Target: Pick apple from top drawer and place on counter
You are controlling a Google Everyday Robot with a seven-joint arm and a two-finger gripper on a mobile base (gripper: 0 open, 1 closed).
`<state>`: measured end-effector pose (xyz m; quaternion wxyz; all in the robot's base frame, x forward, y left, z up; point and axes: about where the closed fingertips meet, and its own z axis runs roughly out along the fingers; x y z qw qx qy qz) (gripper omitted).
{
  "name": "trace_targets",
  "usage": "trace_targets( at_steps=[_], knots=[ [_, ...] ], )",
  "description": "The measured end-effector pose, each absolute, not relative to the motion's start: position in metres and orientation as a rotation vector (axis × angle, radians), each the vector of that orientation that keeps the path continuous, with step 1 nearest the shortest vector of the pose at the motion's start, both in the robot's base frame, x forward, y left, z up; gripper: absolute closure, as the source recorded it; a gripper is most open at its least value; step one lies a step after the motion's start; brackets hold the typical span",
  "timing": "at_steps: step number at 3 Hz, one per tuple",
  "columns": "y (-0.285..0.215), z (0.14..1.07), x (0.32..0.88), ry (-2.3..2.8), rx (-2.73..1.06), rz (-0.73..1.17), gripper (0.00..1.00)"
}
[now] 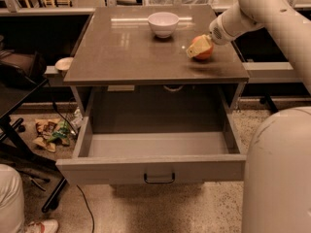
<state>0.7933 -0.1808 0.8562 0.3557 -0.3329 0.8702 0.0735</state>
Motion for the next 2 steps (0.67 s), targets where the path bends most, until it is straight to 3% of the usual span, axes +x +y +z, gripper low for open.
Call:
trace_targets(
  at_steps=[2],
  knots=[
    [-0.204,0.889,0.751,2.179,-0.831,0.214,0.00]
  ],
)
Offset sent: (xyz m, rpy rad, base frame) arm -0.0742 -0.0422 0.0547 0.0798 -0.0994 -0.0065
